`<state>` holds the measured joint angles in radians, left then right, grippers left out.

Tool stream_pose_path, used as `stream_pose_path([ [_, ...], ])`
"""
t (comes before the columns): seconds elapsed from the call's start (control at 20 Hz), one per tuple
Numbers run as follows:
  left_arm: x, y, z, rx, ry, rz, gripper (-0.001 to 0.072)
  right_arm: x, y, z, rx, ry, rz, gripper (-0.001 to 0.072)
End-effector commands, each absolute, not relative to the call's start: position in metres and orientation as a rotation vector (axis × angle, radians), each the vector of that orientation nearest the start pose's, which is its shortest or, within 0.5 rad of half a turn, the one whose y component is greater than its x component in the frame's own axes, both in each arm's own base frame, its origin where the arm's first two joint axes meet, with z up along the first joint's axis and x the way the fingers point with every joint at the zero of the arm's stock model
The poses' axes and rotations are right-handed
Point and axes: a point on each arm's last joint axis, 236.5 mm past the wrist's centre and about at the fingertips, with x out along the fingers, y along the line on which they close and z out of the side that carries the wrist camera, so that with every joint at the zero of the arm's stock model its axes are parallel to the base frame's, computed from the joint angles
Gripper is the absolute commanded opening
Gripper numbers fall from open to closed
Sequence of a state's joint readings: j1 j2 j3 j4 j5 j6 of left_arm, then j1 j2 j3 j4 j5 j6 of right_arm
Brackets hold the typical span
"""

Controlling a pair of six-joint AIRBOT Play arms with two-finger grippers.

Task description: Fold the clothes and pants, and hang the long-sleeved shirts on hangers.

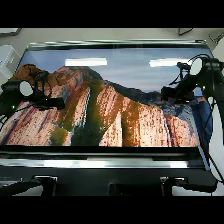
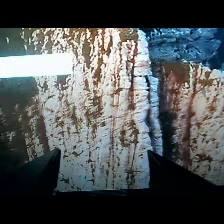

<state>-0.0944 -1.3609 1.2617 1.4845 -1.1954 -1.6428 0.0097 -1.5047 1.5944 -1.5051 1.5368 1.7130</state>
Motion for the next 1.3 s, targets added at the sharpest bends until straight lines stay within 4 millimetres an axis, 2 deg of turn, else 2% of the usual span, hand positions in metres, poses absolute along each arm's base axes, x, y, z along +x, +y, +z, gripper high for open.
stream_pose_path([
  [0.0,0.397,-0.057,0.011,-0.079,1.300,-0.083,0.0703,0.403,0.020,0.048,0.158,1.450,-0.042,0.0630],
  [0.65,0.399,-0.057,0.011,-0.096,1.294,-0.072,0.0703,0.405,0.020,0.048,0.185,1.440,-0.062,0.0630],
  [0.95,0.453,-0.062,0.020,-0.120,1.079,-0.073,0.0703,0.446,0.020,0.057,0.179,1.264,-0.041,0.0631],
  [1.0,0.475,-0.061,0.027,-0.116,0.985,-0.070,0.0704,0.451,0.020,0.059,0.180,1.241,-0.040,0.0630],
  [1.05,0.502,-0.054,0.042,-0.111,0.858,-0.058,0.0704,0.458,0.020,0.061,0.181,1.212,-0.039,0.0630],
  [1.1,0.530,-0.036,0.060,-0.145,0.748,-0.016,0.0704,0.463,0.020,0.063,0.177,1.189,-0.034,0.0630],
  [1.15,0.552,-0.009,0.070,-0.202,0.700,0.044,0.0705,0.468,0.020,0.066,0.176,1.163,-0.031,0.0630],
  [1.25,0.587,0.074,0.073,-0.357,0.707,0.201,0.0705,0.473,0.020,0.068,0.178,1.140,-0.030,0.0629],
])
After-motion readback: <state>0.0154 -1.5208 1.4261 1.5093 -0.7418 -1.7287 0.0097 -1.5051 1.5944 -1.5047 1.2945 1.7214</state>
